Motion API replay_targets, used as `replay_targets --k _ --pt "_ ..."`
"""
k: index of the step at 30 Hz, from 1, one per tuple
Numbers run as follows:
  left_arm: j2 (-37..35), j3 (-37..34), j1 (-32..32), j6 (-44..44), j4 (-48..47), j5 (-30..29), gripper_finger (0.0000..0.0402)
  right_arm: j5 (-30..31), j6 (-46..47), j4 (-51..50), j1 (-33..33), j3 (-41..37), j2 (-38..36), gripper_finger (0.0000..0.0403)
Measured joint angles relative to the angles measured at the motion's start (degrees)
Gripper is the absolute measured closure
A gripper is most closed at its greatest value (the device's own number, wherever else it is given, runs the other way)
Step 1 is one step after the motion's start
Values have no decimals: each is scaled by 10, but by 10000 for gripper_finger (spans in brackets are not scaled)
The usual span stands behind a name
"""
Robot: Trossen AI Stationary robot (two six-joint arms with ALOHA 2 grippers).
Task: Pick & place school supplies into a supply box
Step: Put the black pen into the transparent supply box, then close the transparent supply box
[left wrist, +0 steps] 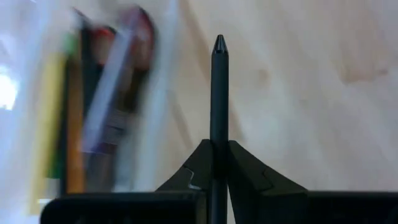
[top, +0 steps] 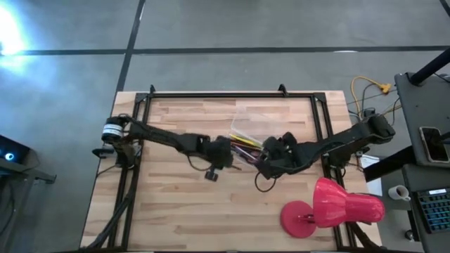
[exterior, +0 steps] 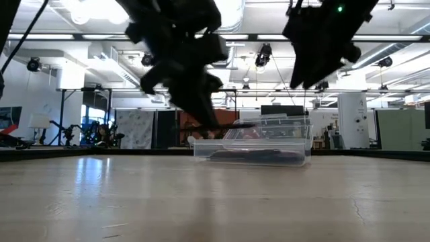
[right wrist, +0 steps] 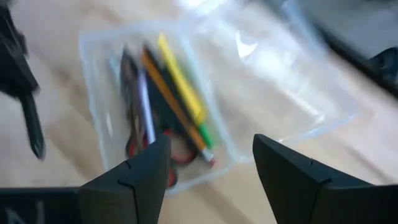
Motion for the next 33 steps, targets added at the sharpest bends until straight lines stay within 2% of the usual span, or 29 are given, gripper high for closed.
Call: replay_targets --k 6,10,14,16,21,26,33 --pt "9 76 54 103 -34 1 391 55 16 -19 0 0 -54 183" --pt "36 121 93 151 -26 20 386 58 14 -27 0 -4 -72 183" --pt "91 165 117 144 -39 107 373 57 12 -33 0 -7 -71 183" --pt "116 187 117 129 -52 123 367 56 12 -35 0 -7 -67 183" --pt "154 229 116 110 -89 95 345 42 27 -44 0 -11 -62 183" --pt "143 262 120 91 -105 93 313 40 55 -64 -1 -28 -72 183" --pt "126 321 117 32 -232 91 298 14 207 -131 -4 -66 -100 186"
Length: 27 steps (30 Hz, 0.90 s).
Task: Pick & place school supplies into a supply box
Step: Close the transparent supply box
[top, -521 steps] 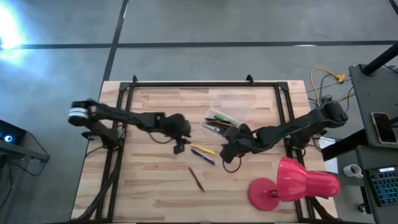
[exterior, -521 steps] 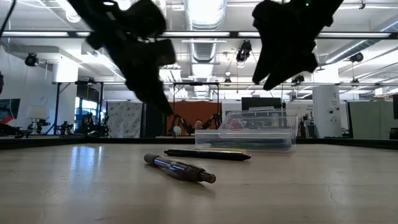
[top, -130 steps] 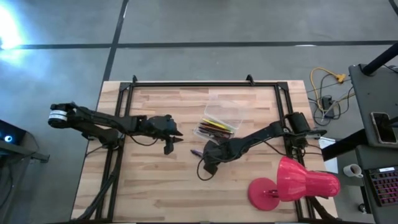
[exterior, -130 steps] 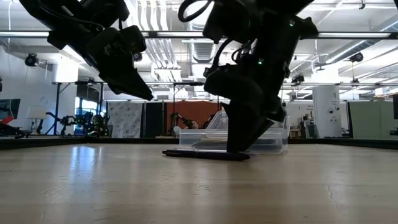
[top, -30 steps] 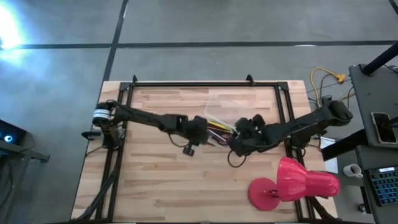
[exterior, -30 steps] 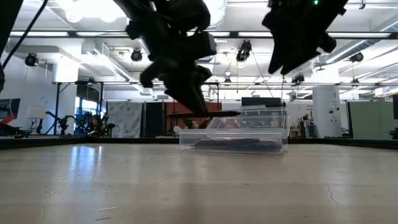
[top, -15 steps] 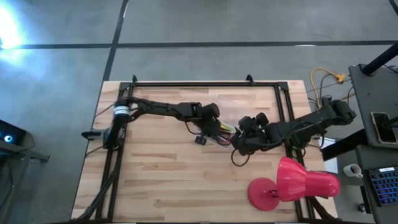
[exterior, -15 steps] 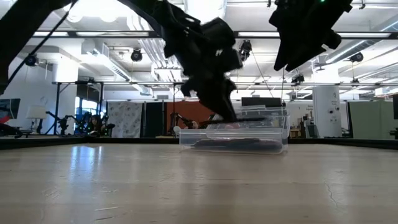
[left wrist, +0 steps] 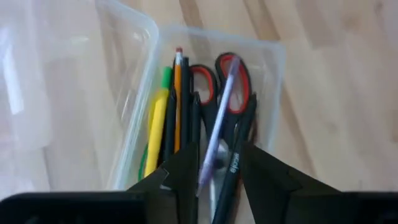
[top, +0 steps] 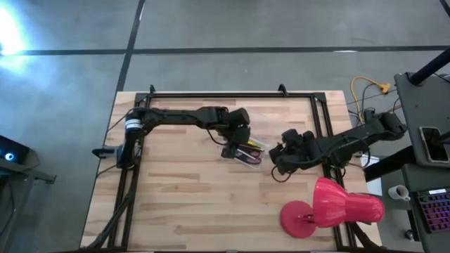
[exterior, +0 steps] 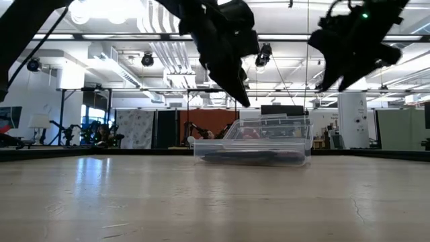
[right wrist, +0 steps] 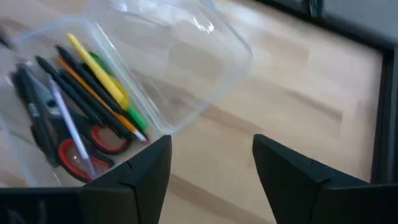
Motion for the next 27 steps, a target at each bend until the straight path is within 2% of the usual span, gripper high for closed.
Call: replay_targets --k 5,9,13,17,21,25,27 --pt "-13 -15 -17 -17 -10 0 298 -39 97 -7 -7 -67 -45 209" --pt "-15 -37 -27 -29 -9 0 298 -61 264 -12 -22 -142 -99 236" --pt "-15 -60 -35 -41 -7 -1 298 -47 416 -3 -38 -202 -161 267" --pt "-15 -71 -41 -59 -4 0 298 -29 401 20 -87 -217 -195 299" --pt "-20 -83 -46 -69 -5 -4 298 -56 333 80 -157 -225 -198 328" --pt "-34 -96 -52 -88 -5 -11 297 -67 245 185 -205 -225 -187 342" --pt "-41 -104 -53 -96 -5 -11 297 -68 242 198 -229 -225 -176 344"
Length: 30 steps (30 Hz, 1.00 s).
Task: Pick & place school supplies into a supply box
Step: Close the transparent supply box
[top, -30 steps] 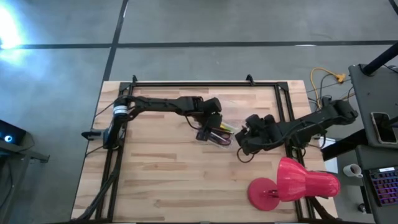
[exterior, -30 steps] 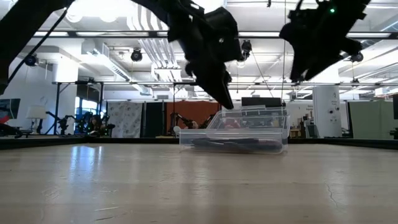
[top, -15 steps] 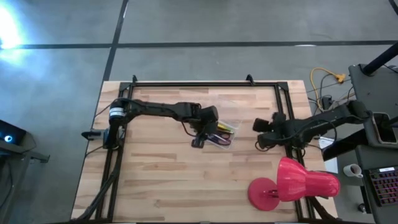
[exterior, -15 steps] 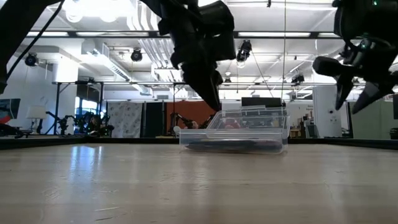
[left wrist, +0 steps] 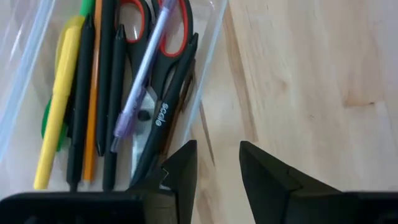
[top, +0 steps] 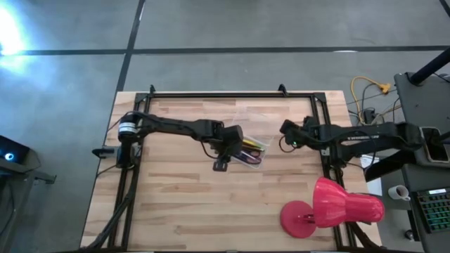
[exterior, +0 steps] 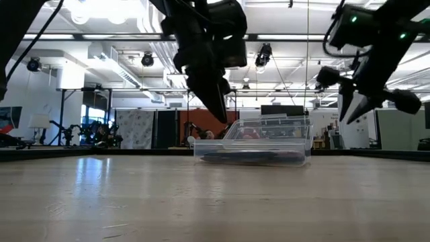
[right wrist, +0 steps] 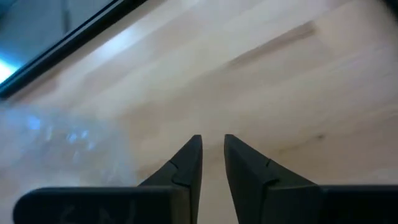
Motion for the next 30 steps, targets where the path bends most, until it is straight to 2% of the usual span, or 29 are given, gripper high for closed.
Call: replay_targets --k 3,8,17,30 --pt "-16 -18 -3 -17 1 -1 297 -1 15 -2 -38 -1 23 344" --pt "-47 -74 -6 -57 36 -2 297 -36 -2 38 -95 -2 55 344" --pt "-87 -208 -30 -138 166 -2 297 -64 -43 166 -170 -2 110 344" --pt "-82 -237 -34 -164 236 -15 297 -140 -65 209 -255 -1 162 344"
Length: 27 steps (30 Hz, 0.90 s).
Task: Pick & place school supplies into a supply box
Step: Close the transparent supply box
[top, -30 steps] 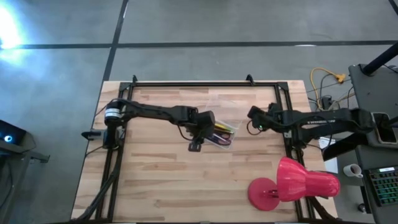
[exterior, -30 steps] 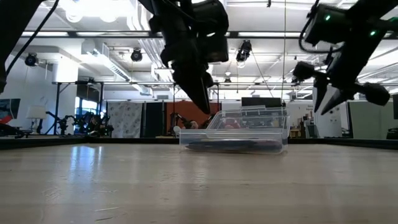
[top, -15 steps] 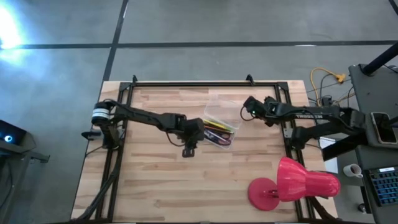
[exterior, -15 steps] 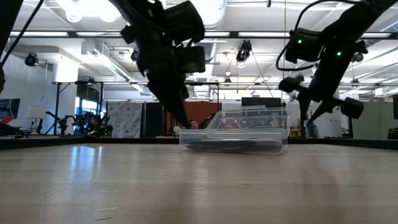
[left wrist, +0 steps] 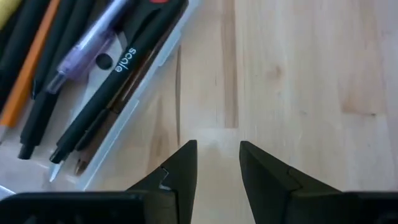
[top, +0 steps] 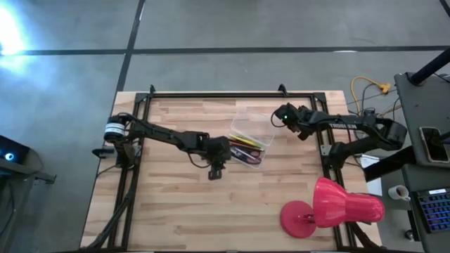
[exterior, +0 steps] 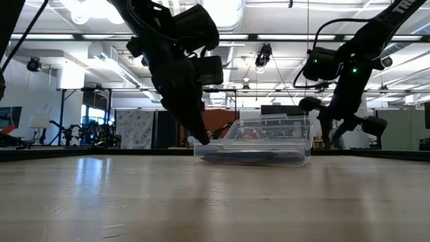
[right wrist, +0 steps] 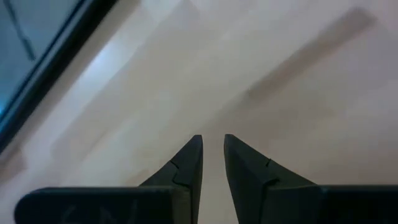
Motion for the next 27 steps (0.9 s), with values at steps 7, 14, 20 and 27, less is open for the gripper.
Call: replay_targets --k 7,14,20,27 --pt "0 0 3 0 6 -22 297 -68 -100 108 -15 0 0 344" --pt "0 -4 9 0 23 -33 297 -149 -128 135 -15 0 0 344" --pt "10 -5 11 0 31 -34 297 -177 -135 154 -4 0 -7 344" --pt "38 -8 10 0 31 -34 297 -189 -135 204 7 2 -25 344"
